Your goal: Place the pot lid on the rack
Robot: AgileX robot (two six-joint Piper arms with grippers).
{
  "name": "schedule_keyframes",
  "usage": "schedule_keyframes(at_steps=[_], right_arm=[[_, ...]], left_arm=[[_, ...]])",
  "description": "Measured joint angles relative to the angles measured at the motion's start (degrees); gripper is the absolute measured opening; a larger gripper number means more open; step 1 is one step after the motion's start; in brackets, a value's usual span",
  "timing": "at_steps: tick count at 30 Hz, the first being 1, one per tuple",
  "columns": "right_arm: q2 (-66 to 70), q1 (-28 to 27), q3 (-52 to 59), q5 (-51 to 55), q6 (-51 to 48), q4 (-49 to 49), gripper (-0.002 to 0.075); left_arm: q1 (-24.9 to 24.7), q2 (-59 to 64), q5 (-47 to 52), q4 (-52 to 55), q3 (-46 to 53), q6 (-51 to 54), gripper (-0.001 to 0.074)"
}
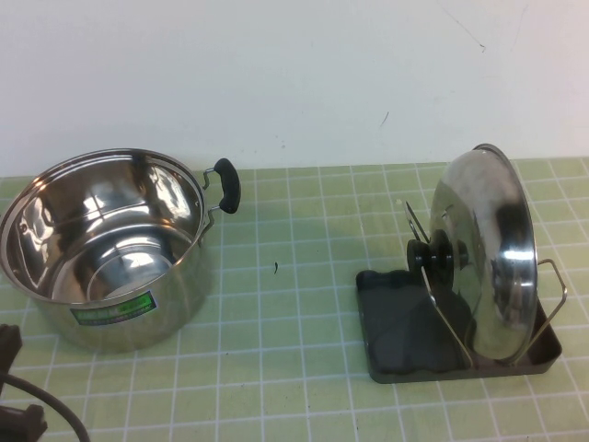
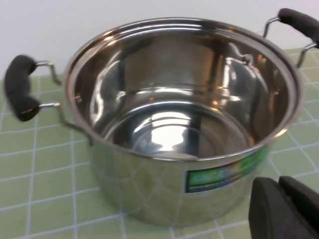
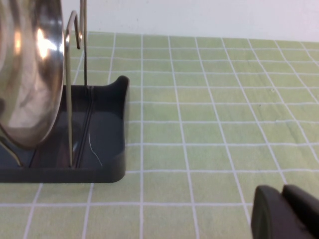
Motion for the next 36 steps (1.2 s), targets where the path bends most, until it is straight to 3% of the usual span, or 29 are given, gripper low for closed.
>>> schedule_keyframes(at_steps=[8,11,20,28,31,36], right_arm=[[0.0,0.0,0.0,0.1,0.0,0.0,0.0029],[0.0,0.0,0.0,0.1,0.0,0.0,0.0029],[0.0,0.0,0.0,0.1,0.0,0.0,0.0029],[0.0,0.0,0.0,0.1,0.0,0.0,0.0029],[0.0,0.0,0.0,0.1,0.0,0.0,0.0029],[0.0,0.0,0.0,0.1,0.0,0.0,0.0029]], left_arm=[[-16.7,-2.2,12.5,0.0,0.0,2.3,-0.0002],[-20.4,-5.7,16.0,-0.5,0.0,2.7,-0.0002],[-22.0,-18.8,19.6,-4.9,4.0,-7.2,-0.0002],[-21.9,-21.6,23.5,-8.2,6.3,-8.0,-0.0002],[-21.9,-22.1,26.2,-19.7,7.2,2.0,-0.0002],[-21.9,-25.7,34.7,-56.5,9.3,38.8,-0.0002]])
